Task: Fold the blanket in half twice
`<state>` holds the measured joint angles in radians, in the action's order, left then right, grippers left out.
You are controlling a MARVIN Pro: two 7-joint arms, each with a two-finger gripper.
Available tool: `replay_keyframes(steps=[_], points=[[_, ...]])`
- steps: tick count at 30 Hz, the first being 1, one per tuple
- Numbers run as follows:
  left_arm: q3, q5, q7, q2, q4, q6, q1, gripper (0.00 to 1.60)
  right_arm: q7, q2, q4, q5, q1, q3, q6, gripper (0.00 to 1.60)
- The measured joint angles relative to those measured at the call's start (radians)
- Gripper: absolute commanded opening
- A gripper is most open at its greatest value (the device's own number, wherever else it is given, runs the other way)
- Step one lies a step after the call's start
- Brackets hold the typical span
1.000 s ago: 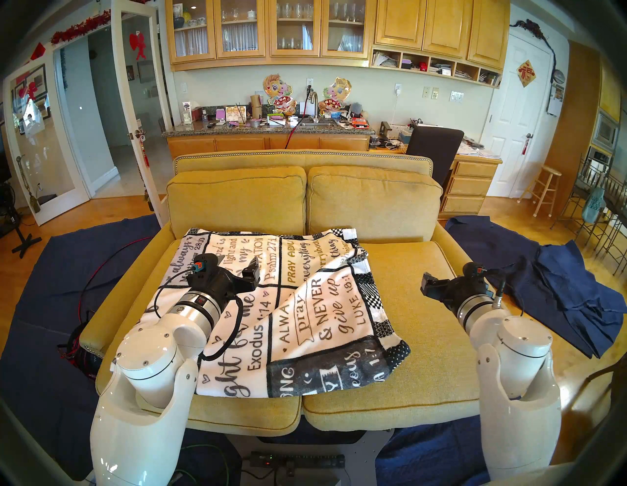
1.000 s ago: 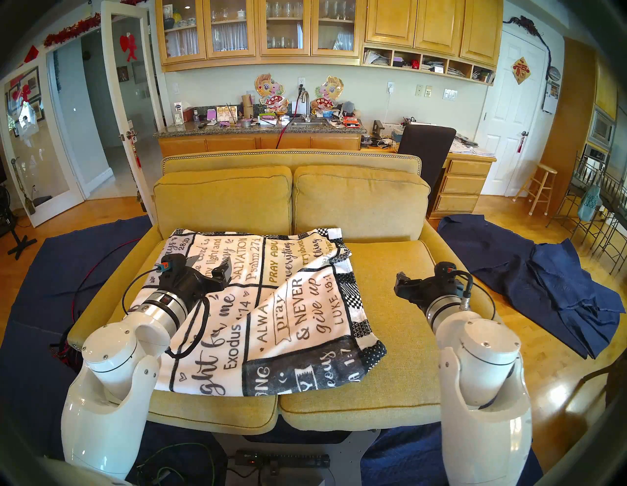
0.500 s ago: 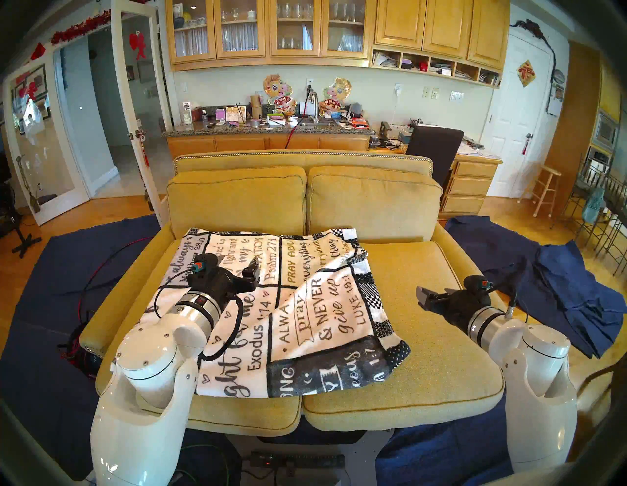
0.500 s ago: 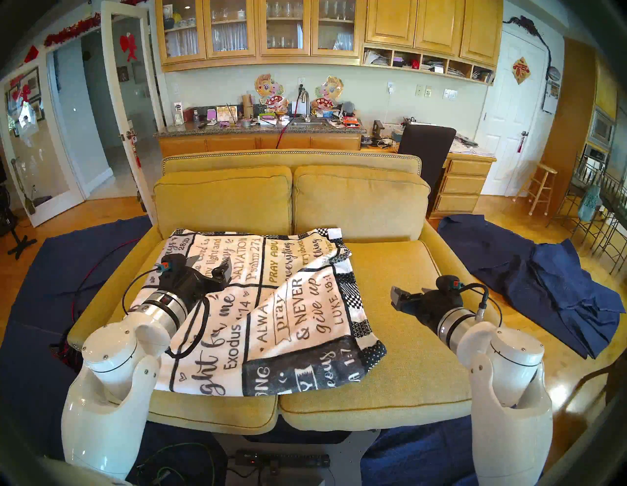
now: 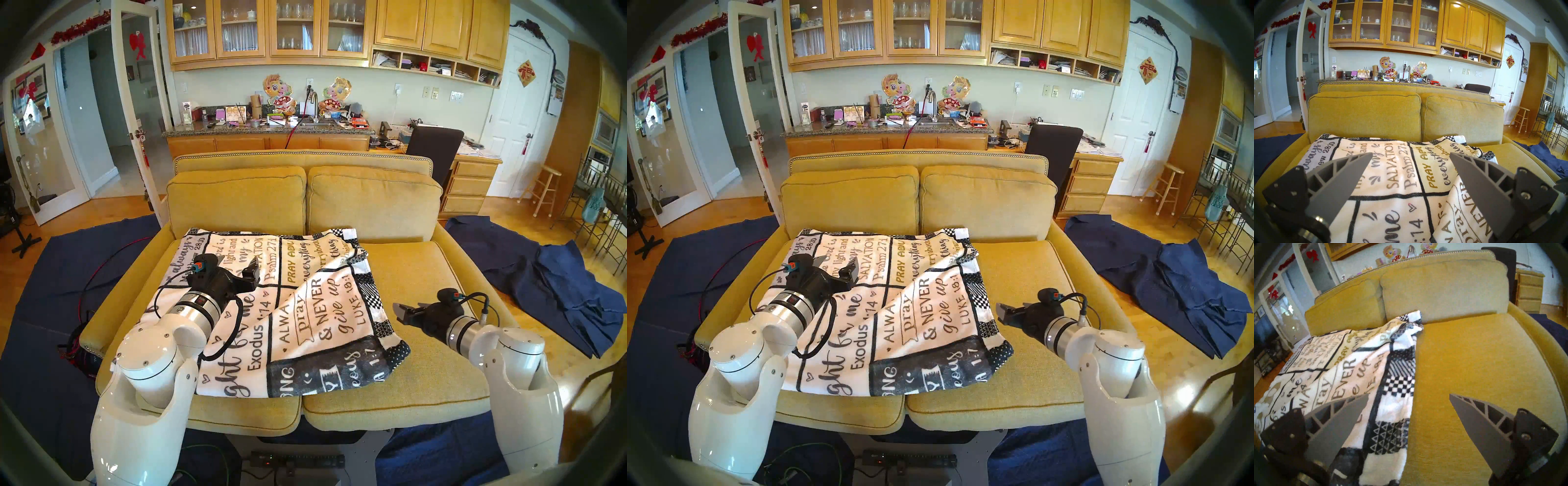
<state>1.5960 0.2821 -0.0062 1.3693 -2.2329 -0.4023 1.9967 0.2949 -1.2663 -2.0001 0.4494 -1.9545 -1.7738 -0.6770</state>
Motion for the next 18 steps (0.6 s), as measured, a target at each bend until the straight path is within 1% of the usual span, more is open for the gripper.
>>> replay_keyframes(steps=[11,18], points=[[0.001,-0.001,-0.002,0.002,0.000,0.000,0.000,1.60,0.017,0.026,0.096,-0.040,0.068,0.081,0.001,1.60],[0.001,-0.002,-0.003,0.003,0.000,0.000,0.000,1.60,0.029,0.041,0.124,-0.052,0.088,0.099,-0.010,1.60]])
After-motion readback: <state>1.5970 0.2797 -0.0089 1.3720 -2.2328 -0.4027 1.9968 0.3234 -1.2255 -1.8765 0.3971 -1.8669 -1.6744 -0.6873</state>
